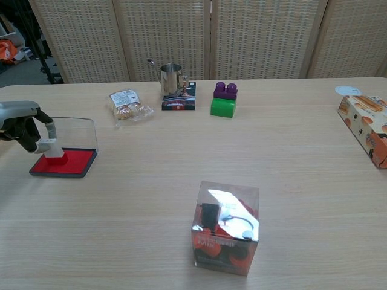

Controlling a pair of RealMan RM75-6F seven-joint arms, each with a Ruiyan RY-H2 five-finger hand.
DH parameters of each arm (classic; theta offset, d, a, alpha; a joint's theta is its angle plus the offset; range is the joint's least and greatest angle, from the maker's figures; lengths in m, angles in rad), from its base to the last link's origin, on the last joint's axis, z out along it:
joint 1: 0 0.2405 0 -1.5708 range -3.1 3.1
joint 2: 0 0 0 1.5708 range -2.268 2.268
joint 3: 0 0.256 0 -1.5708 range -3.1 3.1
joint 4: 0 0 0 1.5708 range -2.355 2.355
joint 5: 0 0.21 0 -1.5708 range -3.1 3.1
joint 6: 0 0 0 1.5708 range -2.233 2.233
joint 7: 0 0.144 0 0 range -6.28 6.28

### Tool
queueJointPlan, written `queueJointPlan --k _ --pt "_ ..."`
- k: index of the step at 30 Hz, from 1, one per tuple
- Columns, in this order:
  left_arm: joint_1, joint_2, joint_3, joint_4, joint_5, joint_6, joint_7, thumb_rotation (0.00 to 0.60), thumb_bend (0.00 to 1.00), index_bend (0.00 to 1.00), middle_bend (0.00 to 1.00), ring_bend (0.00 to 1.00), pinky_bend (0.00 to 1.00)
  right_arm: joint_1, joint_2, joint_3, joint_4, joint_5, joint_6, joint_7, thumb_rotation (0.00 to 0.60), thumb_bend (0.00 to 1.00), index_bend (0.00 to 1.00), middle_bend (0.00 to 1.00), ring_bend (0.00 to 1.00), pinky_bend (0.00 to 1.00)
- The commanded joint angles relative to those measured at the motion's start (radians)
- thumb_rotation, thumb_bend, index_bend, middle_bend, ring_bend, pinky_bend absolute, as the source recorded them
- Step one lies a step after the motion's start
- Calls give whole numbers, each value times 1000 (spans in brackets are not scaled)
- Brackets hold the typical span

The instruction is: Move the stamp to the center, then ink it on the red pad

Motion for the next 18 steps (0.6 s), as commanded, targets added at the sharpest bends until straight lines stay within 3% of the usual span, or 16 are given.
queueJointPlan --k 1,10,18 --pt "-1 -4 0 2 0 0 2 600 432 636 1000 1000 963 0 0 0 0 0 0 1 600 0 0 0 0 148" --pt "1 12 -12 -20 0 10 -3 600 431 636 1000 1000 963 -1 2 1 1 1 1 6 600 0 0 0 0 149" --pt "27 125 -46 -160 74 49 -55 600 431 636 1000 1000 963 -2 2 0 -2 -2 3 5 600 0 0 0 0 149"
